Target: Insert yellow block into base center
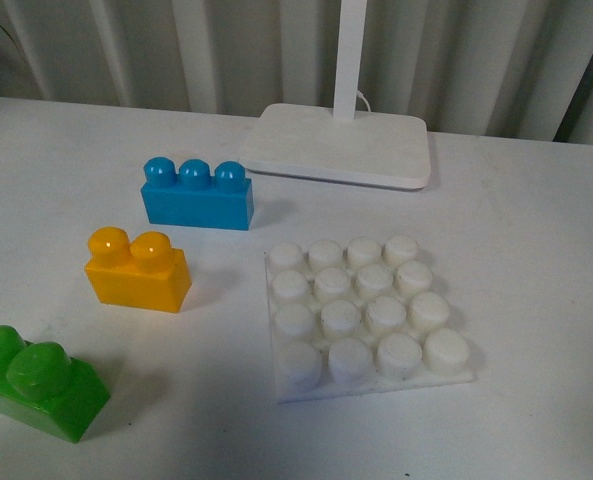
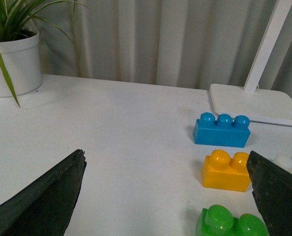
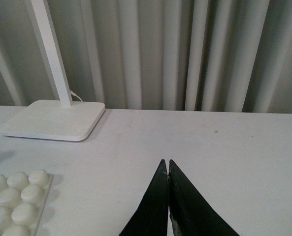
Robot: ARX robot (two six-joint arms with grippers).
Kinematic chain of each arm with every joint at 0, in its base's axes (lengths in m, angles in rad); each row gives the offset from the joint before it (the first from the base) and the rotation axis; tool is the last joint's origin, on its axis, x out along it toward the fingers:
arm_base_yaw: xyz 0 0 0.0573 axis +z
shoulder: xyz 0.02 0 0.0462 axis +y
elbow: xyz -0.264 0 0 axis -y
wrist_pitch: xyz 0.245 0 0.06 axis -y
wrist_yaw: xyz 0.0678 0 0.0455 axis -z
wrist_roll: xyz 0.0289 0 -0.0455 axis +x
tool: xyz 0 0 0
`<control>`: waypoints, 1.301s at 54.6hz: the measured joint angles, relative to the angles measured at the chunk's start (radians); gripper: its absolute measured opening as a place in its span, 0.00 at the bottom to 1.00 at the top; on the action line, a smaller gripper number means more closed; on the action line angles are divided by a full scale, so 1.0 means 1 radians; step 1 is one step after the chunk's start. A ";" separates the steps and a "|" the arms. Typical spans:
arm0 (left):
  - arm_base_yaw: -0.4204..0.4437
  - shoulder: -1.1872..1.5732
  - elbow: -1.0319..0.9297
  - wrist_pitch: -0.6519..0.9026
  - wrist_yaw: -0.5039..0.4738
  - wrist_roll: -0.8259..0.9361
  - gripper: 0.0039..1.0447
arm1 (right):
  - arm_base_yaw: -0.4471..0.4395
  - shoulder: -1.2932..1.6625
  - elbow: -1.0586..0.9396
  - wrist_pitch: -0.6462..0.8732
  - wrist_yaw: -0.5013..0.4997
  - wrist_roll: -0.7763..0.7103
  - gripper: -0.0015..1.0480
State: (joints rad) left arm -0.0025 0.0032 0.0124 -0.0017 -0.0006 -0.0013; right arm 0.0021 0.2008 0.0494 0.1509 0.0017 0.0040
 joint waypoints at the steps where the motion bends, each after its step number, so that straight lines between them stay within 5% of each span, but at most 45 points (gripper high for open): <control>1: 0.000 0.000 0.000 0.000 0.000 0.000 0.94 | 0.000 -0.002 -0.001 -0.001 0.000 0.000 0.01; 10: 0.000 0.000 0.000 0.000 0.000 0.000 0.94 | 0.000 -0.155 -0.029 -0.144 -0.002 0.000 0.01; 37: 0.000 0.000 0.000 0.000 0.000 0.000 0.94 | 0.000 -0.196 -0.043 -0.149 -0.003 -0.001 0.01; 50: -0.010 0.090 0.027 -0.011 -0.047 -0.046 0.94 | 0.000 -0.196 -0.043 -0.149 -0.002 -0.002 0.53; 62: 0.064 0.513 0.272 0.134 0.237 0.146 0.94 | 0.000 -0.196 -0.043 -0.149 -0.003 -0.001 0.92; 71: 0.037 0.855 0.516 -0.068 0.476 0.579 0.94 | 0.000 -0.196 -0.043 -0.149 -0.003 -0.001 0.91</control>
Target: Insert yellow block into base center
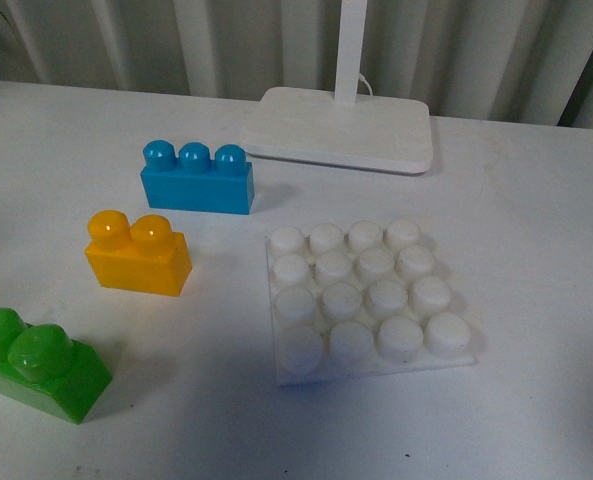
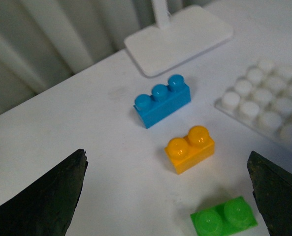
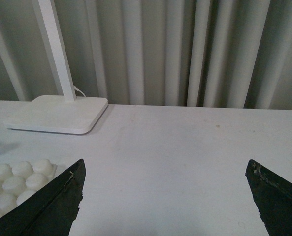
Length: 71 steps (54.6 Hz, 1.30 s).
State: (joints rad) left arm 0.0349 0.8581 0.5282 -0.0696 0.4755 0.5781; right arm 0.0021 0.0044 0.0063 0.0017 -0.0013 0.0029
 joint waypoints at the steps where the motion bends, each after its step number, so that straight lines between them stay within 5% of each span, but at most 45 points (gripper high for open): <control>1: -0.003 0.015 0.013 -0.014 0.003 0.013 0.94 | 0.000 0.000 0.000 0.000 0.000 0.000 0.91; 10: -0.081 0.257 0.261 -0.282 -0.061 0.465 0.94 | 0.000 0.000 0.000 0.000 0.000 0.000 0.91; 23: -0.194 0.500 0.453 -0.411 -0.210 0.763 0.94 | 0.000 0.000 0.000 0.000 0.000 0.000 0.91; 42: -0.277 0.747 0.624 -0.566 -0.260 0.857 0.94 | 0.000 0.000 0.000 0.000 0.000 0.000 0.91; 71: -0.307 0.942 0.720 -0.583 -0.301 0.861 0.94 | 0.000 0.000 0.000 0.000 0.000 0.000 0.91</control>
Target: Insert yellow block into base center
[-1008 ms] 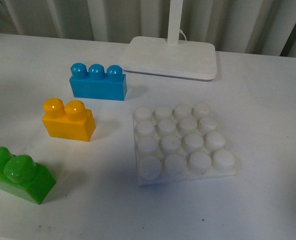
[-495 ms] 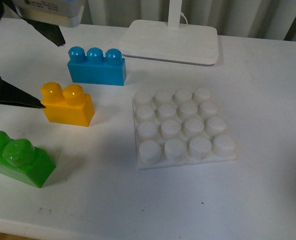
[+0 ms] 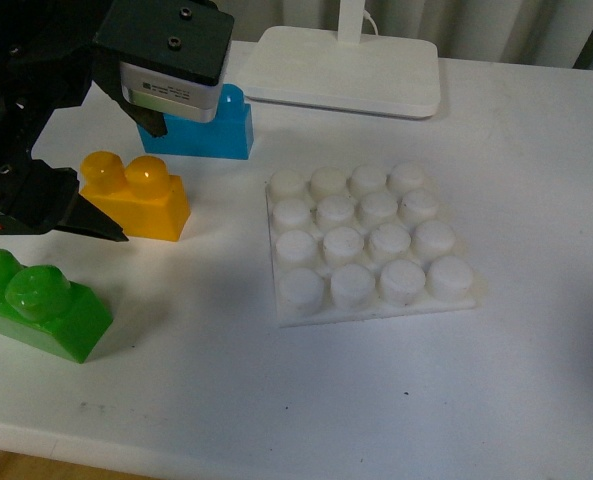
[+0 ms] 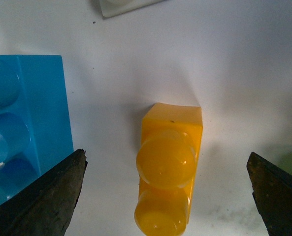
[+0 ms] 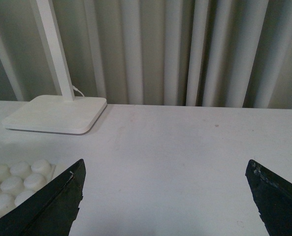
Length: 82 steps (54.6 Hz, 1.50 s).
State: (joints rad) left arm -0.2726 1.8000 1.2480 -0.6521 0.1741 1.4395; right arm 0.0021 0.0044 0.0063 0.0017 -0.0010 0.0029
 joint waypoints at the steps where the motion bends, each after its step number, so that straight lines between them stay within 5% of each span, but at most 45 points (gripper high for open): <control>1: -0.001 0.003 0.002 -0.001 0.000 0.000 0.94 | 0.000 0.000 0.000 0.000 0.000 0.000 0.91; 7: -0.008 0.021 0.014 -0.014 0.000 0.000 0.91 | 0.000 0.000 0.000 0.000 0.000 0.000 0.91; 28: -0.003 0.039 0.031 -0.082 -0.045 0.008 0.29 | 0.000 0.000 0.000 0.000 0.000 0.000 0.91; 41: -0.020 0.031 0.057 -0.090 0.016 -0.021 0.29 | 0.000 0.000 0.000 0.000 0.000 0.000 0.91; 82: -0.275 0.169 0.342 -0.121 0.064 -0.241 0.29 | 0.000 0.000 0.000 0.000 0.000 0.000 0.91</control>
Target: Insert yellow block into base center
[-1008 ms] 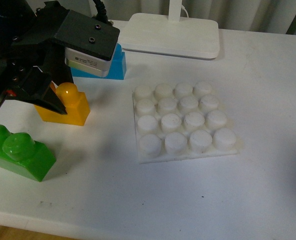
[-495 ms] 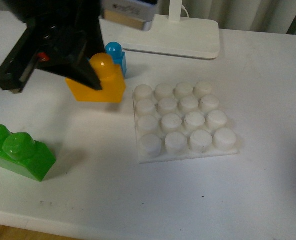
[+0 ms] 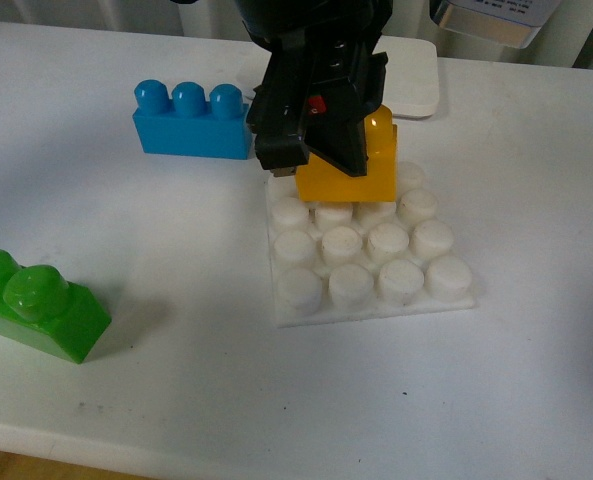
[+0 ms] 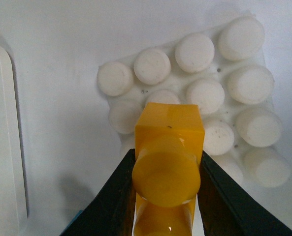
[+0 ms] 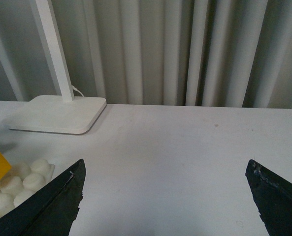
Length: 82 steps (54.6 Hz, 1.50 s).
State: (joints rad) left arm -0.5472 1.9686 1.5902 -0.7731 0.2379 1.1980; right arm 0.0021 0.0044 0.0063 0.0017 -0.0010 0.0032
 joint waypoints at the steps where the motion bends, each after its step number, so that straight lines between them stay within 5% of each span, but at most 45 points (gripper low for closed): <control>1: -0.001 0.005 0.005 -0.002 -0.002 -0.002 0.29 | 0.000 0.000 0.000 0.000 0.000 0.000 0.91; 82: -0.038 0.094 0.101 -0.054 -0.045 -0.076 0.29 | 0.000 0.000 0.000 0.000 0.000 0.000 0.91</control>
State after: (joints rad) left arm -0.5854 2.0624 1.6917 -0.8268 0.1928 1.1225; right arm 0.0021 0.0044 0.0063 0.0017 -0.0010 0.0029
